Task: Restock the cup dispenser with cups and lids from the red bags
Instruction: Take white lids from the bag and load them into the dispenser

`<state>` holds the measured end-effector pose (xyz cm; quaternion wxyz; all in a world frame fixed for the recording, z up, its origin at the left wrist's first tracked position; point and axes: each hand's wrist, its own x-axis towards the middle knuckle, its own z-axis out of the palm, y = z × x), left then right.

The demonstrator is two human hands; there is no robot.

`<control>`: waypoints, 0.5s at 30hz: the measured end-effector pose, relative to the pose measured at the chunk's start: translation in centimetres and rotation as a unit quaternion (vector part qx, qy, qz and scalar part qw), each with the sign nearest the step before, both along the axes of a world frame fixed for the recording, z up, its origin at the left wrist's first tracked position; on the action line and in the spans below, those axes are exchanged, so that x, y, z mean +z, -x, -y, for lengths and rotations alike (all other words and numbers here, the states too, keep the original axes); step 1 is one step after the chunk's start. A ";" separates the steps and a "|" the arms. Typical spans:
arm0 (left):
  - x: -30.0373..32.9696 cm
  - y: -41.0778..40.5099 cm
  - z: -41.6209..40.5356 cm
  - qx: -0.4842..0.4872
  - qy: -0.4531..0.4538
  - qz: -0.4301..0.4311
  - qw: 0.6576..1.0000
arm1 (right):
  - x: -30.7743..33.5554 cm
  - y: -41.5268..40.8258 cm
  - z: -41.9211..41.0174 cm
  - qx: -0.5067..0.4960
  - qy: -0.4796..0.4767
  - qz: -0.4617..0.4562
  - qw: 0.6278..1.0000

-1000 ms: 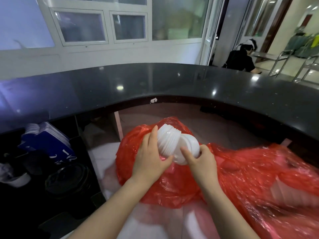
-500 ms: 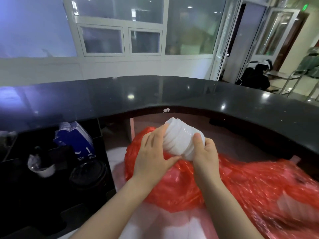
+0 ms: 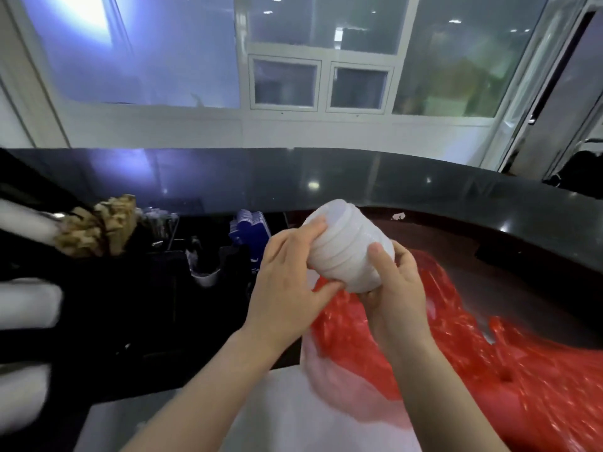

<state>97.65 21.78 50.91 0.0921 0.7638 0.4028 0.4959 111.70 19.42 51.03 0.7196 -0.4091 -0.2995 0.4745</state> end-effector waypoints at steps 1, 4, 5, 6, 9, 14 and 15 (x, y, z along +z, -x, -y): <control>0.3 1.0 0.2 0.009 -0.013 -0.007 1.000 | 0.0 0.9 -0.2 0.014 0.001 -0.011 1.000; 0.5 4.1 0.7 0.022 -0.032 -0.017 0.999 | 0.0 3.9 -0.6 0.073 0.001 -0.060 0.996; 0.4 5.2 0.8 0.016 -0.017 -0.009 1.000 | 0.0 4.8 -0.7 0.095 0.003 -0.065 0.993; 0.3 6.1 1.0 0.004 0.003 0.005 1.000 | 0.0 5.7 -0.7 0.116 0.005 -0.064 0.991; -0.7 8.7 1.2 -0.039 0.060 0.102 0.992 | -0.2 8.0 -0.8 0.156 0.018 -0.063 0.986; -1.8 12.7 1.8 -0.005 0.055 0.099 0.994 | -0.6 11.8 -0.9 0.213 0.037 -0.083 0.973; -1.9 13.4 1.9 0.007 0.057 0.078 0.995 | -0.7 12.3 -1.0 0.218 0.040 -0.085 0.971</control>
